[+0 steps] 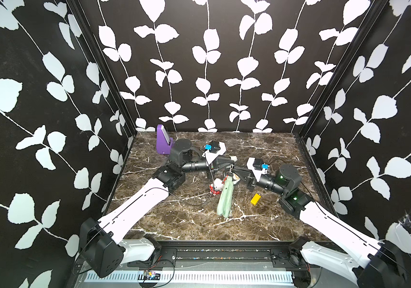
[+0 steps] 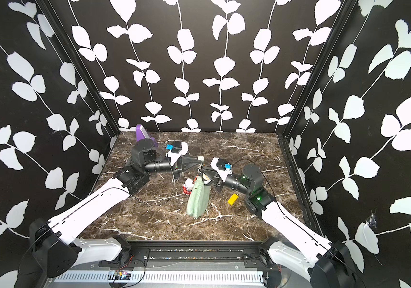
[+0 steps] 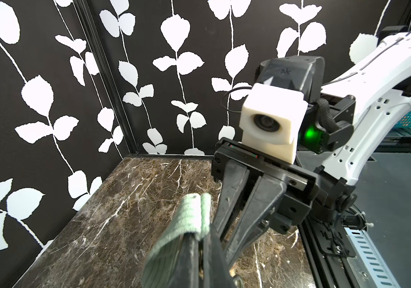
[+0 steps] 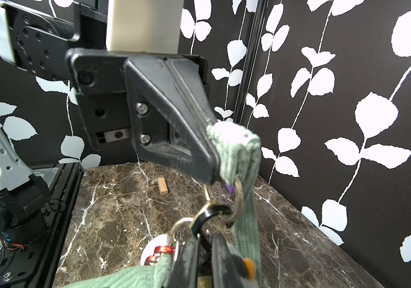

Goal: Remove the decoration from the bag
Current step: Remove the decoration item from the bag.

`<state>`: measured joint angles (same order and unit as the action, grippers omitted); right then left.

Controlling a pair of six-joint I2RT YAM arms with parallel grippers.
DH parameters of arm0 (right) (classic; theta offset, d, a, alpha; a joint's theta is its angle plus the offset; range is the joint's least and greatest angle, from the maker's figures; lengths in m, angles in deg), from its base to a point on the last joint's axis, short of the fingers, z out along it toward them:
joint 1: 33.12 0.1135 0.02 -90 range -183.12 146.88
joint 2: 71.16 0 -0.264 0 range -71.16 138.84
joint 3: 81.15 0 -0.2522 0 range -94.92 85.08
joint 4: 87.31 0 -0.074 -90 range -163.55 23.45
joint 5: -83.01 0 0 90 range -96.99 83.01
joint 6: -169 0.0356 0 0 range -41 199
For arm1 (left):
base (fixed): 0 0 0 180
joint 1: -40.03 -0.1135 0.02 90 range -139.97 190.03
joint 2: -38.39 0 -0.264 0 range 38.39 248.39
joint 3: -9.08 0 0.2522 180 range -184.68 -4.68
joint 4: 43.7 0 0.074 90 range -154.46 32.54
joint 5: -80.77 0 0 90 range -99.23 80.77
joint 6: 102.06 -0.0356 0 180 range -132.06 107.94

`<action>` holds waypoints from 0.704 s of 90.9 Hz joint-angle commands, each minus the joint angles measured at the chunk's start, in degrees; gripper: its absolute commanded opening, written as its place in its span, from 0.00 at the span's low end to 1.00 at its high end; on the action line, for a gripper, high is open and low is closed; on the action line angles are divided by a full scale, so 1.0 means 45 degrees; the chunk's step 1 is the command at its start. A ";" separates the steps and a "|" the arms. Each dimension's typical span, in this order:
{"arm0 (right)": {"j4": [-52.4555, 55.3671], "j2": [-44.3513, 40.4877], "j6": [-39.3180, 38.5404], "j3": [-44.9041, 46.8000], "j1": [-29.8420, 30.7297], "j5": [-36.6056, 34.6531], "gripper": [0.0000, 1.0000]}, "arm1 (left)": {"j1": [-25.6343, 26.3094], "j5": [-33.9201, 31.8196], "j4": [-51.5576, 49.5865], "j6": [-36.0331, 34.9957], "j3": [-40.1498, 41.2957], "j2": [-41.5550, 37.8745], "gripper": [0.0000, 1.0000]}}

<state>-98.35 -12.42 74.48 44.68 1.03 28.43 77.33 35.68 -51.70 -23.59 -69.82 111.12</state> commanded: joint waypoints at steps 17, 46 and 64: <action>-0.0310 -0.0436 -0.0063 0.0092 0.0065 0.0351 0.09 | -0.0041 -0.0382 -0.0701 -0.1152 -0.0282 -0.0237 0.00; -0.0209 -0.0454 -0.0051 -0.0074 0.0067 0.0586 0.09 | -0.0027 -0.0140 -0.2041 -0.1593 -0.0581 0.0182 0.00; 0.0036 -0.0568 -0.0195 -0.0130 0.0077 0.0585 0.09 | -0.0027 -0.0554 -0.2193 -0.1293 -0.0496 0.0349 0.00</action>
<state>-96.54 -13.54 74.27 44.70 1.03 30.16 77.29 34.12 -60.24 -29.67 -70.65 112.45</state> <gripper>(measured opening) 0.090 0.048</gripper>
